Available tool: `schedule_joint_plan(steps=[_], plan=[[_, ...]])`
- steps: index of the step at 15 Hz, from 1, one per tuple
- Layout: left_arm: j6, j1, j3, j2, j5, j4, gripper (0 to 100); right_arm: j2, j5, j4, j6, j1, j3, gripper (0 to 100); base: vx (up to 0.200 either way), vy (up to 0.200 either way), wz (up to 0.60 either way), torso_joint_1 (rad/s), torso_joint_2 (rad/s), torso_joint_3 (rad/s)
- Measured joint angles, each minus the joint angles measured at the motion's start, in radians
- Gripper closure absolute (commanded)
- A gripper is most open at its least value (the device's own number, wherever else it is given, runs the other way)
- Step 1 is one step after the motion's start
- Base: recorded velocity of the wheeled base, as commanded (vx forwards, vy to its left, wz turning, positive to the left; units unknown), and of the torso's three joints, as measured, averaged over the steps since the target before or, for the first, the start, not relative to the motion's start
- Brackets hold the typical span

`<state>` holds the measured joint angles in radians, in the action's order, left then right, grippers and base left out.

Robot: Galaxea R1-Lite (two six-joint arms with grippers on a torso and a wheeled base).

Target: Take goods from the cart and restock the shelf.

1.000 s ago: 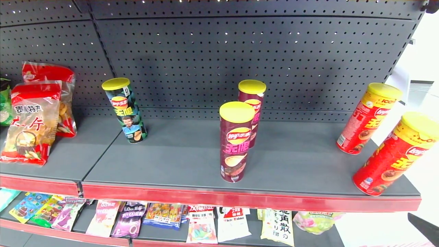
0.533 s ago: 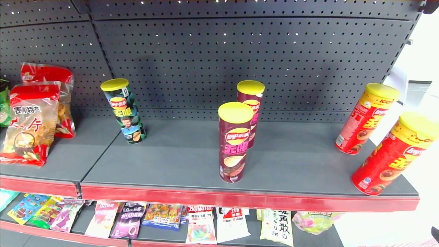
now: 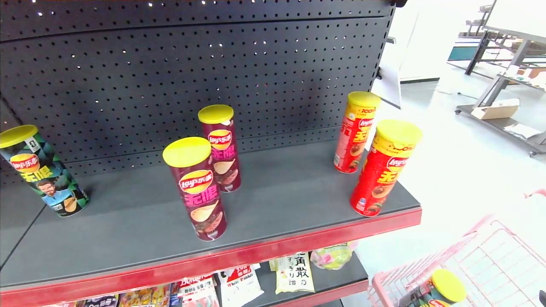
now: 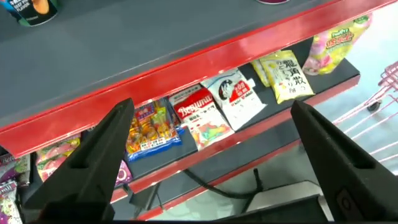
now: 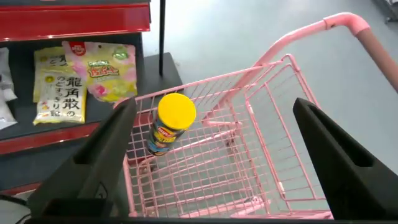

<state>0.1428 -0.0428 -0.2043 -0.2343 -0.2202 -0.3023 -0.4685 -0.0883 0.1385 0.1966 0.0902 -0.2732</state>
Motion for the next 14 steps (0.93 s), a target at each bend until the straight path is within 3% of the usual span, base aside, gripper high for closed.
schedule_joint_plan(steps=[2,6,10,14], plan=[[-0.001,0.001,-0.010,-0.035,0.002,0.018,0,0.013,0.005,-0.007,-0.008,0.000,0.013,0,0.000,0.000,0.00,0.000,0.00,0.000],[-0.014,0.000,-0.024,-0.214,-0.004,0.174,0,0.162,0.082,-0.017,-0.062,-0.013,0.091,0,0.000,0.000,0.00,0.000,0.00,0.000],[-0.024,0.010,-0.077,-0.454,-0.073,0.263,0,0.331,0.152,-0.016,-0.098,-0.020,0.175,0,0.000,0.000,0.00,0.000,0.00,0.000],[-0.108,0.070,-0.186,-0.678,-0.062,0.352,0,0.369,0.137,-0.037,-0.077,-0.022,0.198,0,0.000,0.000,0.00,0.000,0.00,0.000]])
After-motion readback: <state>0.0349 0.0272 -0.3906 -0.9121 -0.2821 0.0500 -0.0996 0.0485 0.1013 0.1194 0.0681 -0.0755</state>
